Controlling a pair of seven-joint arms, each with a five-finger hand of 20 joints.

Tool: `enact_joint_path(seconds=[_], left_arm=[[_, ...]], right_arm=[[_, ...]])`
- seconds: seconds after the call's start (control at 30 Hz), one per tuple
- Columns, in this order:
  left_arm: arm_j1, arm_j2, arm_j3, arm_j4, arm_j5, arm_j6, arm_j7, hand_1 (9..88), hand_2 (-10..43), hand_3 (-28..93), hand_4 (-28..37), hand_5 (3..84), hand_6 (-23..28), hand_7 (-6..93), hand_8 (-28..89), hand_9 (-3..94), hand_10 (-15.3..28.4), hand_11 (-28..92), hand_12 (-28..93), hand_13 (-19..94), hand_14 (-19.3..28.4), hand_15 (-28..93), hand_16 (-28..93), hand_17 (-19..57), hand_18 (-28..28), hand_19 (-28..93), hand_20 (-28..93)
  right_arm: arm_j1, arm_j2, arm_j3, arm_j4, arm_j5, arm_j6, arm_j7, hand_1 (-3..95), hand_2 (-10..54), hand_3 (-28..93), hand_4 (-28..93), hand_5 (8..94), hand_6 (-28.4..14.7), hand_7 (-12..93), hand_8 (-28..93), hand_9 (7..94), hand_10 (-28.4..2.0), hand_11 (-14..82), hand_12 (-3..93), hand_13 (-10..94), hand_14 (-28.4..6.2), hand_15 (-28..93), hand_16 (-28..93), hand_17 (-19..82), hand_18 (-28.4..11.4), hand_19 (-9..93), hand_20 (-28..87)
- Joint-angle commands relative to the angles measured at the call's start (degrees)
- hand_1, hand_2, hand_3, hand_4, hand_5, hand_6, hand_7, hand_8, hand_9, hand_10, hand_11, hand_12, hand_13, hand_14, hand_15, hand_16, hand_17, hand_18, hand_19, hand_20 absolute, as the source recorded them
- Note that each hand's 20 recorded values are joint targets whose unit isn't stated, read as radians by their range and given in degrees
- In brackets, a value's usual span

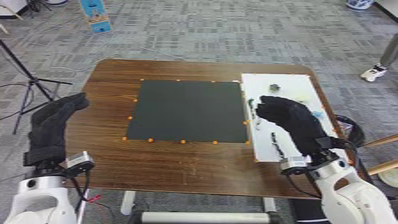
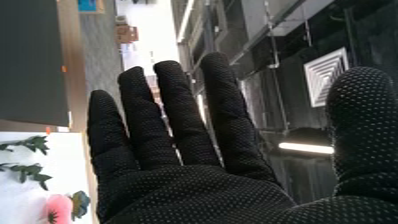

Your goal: Arrange flowers

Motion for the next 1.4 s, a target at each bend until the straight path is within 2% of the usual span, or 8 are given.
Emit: enact_joint_path(seconds=[0.03,0.2,0.33,0.43,0.53,0.83,1.03,1.4], left_arm=[[-0.8,0.41,0.62,0.03,-0.23,-0.68,-0.80,25.8,3.6,74,-18.5,52.7,0.6,19.8,-8,52.5,12.6,20,15,35,11.9,10,-1,8.1,6.2,4,16],[0.4,0.35,0.03,-0.56,-0.13,-0.93,-0.94,25.8,3.7,74,-18.5,51.7,0.6,18.6,-8,50.8,12.5,19,14,35,12.0,10,-1,7.9,6.4,4,16],[0.6,0.19,-0.32,-0.68,-0.04,-1.45,-0.85,25.8,3.7,73,-18.2,51.6,0.5,18.6,-8,50.9,12.4,19,14,35,12.0,10,-1,7.8,6.7,4,16],[0.7,0.43,-0.84,-0.81,-0.25,-2.06,-1.24,25.7,3.6,73,-18.1,51.7,0.4,18.6,-8,51.5,12.4,20,14,35,12.1,11,-1,7.7,6.9,4,16],[1.4,0.42,-1.51,-1.07,-0.04,-2.65,-1.63,25.6,3.6,73,-18.4,52.2,0.4,18.9,-8,52.5,12.5,20,14,37,12.6,11,-1,7.7,7.3,5,16],[1.8,0.32,-2.41,-1.63,0.77,-3.44,-2.94,25.5,3.7,73,-18.7,52.6,0.2,19.1,-8,53.3,12.5,20,15,39,13.5,12,-1,7.8,7.7,5,16],[2.3,0.70,-3.45,-2.17,1.38,-3.95,-3.49,25.4,3.6,73,-18.8,52.9,0.2,19.3,-8,53.5,12.4,20,15,40,13.7,13,-1,7.8,7.9,5,16],[2.2,0.39,-3.48,-2.22,1.52,-4.31,-3.76,25.4,3.3,74,-19.0,53.0,0.2,19.5,-8,54.1,12.6,21,15,41,14.2,13,-1,7.8,8.3,6,16]], right_arm=[[-1.8,0.8,-2.7,-4.9,1.7,15.2,6.5,14.4,3.1,67,-17,47.5,-3.0,18,-6,48.4,-17.9,6.5,23.2,35,-18.0,9,28,17,-16.7,11,28],[-2.7,1.9,-5.6,-10.0,-9.5,32.8,18.0,19.0,6.7,64,-17,51.8,-4.0,22,-7,55.2,-18.5,11.2,22.9,43,-19.3,12,27,19,-17.8,22,31],[-4.3,3.4,-7.3,-9.9,-29.4,40.2,18.9,23.8,4.3,62,-15,55.0,-4.8,23,-6,63.7,-18.8,15.7,23.6,62,-17.5,29,27,23,-22.7,59,49],[-5.6,4.3,-6.9,-10.5,-37.3,41.4,19.5,25.2,-0.5,62,-14,57.0,-4.6,22,-6,68.9,-17.9,20.5,25.8,70,-16.9,40,29,29,-24.9,73,57],[-5.9,6.5,-7.2,-10.1,-46.3,41.9,21.1,25.6,-3.3,61,-14,60.1,-4.5,23,-5,72.2,-17.3,24.9,28.1,73,-16.3,45,32,32,-25.8,79,61],[-8.1,13.2,-5.3,-11.8,-62.3,27.0,25.8,27.1,-9.3,60,-13,69.0,-3.5,26,-4,79.9,-14.1,35.6,33.6,81,-12.2,57,37,41,-26.3,92,62],[-7.0,19.3,-5.0,-11.6,-66.1,17.4,26.6,26.1,-9.5,59,-13,70.3,-3.0,26,-4,81.4,-13.0,36.2,33.9,83,-10.4,57,38,44,-25.5,93,62],[-1.6,21.3,-9.7,-9.3,-67.8,7.2,29.2,21.5,-9.5,56,-13,74.9,-2.7,27,-2,85.5,-12.3,36.4,33.2,87,-9.0,55,38,49,-24.7,93,63]])
